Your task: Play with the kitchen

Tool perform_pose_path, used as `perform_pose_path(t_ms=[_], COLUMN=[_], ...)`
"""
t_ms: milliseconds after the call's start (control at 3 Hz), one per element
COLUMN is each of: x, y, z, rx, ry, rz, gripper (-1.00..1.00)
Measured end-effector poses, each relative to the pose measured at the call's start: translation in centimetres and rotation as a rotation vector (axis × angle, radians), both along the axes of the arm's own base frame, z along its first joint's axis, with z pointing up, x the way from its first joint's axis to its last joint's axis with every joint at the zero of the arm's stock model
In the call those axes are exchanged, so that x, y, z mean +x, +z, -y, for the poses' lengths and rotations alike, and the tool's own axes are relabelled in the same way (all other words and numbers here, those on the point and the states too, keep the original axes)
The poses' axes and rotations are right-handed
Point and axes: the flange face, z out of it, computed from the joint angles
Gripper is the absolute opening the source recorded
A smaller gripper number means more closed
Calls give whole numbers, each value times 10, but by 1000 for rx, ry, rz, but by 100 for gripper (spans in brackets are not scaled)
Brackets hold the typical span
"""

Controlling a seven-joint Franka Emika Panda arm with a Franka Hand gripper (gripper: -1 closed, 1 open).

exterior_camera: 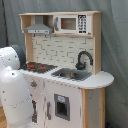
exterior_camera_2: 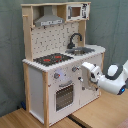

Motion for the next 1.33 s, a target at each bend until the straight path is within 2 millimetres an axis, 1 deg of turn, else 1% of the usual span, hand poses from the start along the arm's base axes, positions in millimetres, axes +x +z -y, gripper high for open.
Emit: perform_pose_path(t_ms=[667, 1000, 1333], x=[16, 24, 32], y=[-4, -10, -18], z=[7, 11, 15], rx=[200, 277, 279], ry=[-2, 2, 14], rz=[-48, -94, -151], gripper=[100, 100, 100])
